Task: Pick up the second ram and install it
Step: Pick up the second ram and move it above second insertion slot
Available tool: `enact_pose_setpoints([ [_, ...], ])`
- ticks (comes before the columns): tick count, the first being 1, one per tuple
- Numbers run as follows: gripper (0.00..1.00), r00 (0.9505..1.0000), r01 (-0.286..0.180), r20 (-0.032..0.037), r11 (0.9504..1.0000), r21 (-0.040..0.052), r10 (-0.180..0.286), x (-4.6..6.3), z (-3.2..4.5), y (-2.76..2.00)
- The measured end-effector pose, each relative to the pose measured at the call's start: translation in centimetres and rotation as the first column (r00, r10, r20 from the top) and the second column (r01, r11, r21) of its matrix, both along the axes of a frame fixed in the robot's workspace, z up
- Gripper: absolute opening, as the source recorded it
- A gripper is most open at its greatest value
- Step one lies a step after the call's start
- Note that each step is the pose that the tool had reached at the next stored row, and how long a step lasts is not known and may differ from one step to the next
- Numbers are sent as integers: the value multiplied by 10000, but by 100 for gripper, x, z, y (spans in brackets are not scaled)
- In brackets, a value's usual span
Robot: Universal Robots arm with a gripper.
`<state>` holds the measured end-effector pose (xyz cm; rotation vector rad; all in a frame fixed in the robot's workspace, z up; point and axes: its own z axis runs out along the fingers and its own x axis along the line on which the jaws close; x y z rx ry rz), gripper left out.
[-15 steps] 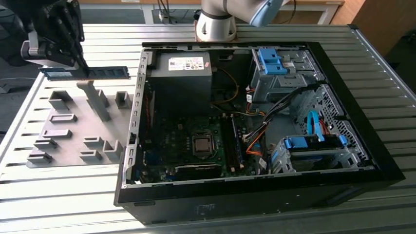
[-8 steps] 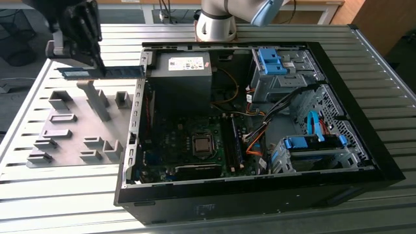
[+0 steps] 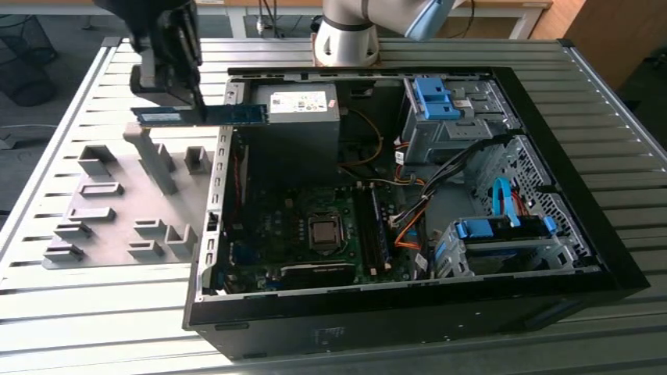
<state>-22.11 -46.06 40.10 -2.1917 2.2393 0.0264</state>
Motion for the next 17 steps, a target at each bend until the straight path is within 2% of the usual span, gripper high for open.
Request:
enact_pose_setpoints([
  [17,14,10000,0,-1,10000,-1,0,717,1,0],
])
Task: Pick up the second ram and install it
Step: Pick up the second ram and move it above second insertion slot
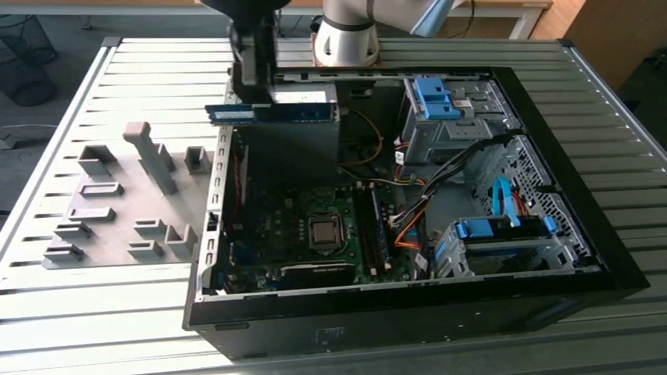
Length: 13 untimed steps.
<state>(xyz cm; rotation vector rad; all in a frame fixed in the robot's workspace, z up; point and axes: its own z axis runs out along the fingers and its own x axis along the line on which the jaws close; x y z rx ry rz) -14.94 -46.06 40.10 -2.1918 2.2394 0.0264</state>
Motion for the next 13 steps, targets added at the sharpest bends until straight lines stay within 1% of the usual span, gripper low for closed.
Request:
enact_pose_setpoints([
  [13,14,10000,-1,0,10000,0,1,566,0,0],
])
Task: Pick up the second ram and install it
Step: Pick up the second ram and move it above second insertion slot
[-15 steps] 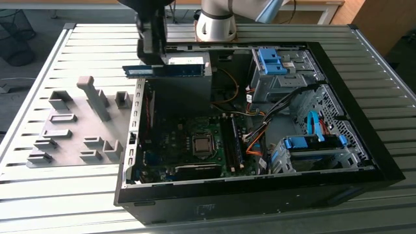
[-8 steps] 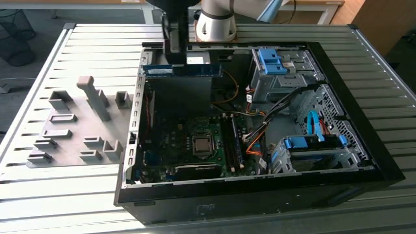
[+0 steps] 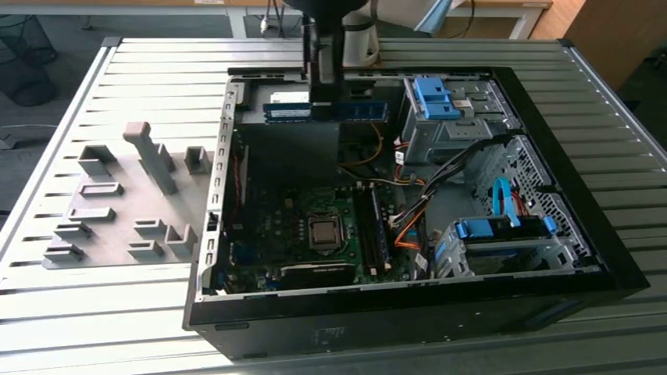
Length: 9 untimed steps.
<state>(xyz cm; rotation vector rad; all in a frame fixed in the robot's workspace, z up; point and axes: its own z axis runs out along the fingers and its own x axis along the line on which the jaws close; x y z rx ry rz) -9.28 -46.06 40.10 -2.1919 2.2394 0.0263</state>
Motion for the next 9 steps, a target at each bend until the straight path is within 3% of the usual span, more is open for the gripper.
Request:
enact_pose_setpoints([
  [9,14,10000,2,0,10000,0,-2,362,0,0],
])
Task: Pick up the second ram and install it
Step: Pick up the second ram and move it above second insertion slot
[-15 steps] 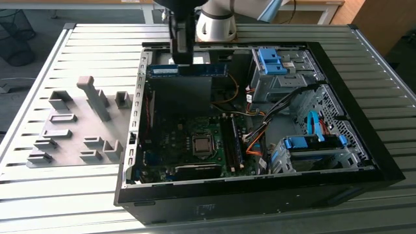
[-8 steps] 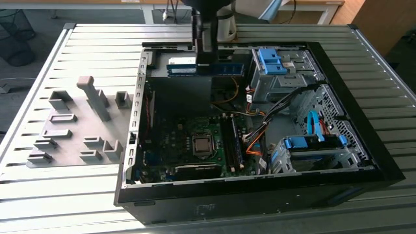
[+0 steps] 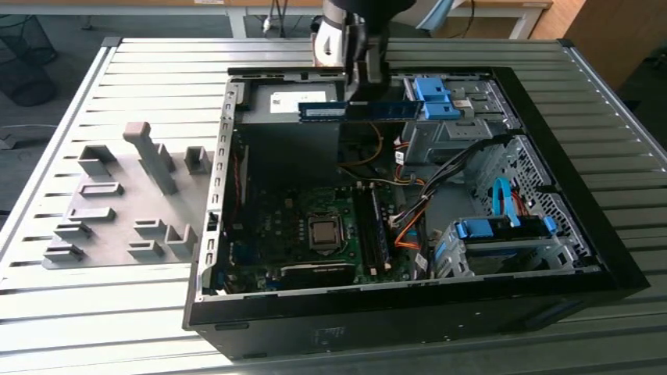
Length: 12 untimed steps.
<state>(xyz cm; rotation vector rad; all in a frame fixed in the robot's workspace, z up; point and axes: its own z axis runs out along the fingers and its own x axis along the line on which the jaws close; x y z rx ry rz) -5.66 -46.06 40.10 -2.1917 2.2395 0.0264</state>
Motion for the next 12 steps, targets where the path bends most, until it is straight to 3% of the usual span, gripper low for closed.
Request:
enact_pose_setpoints([
  [5,14,10000,-1,0,10000,0,1,183,0,0],
  [12,14,10000,-1,0,10000,0,1,196,0,0],
])
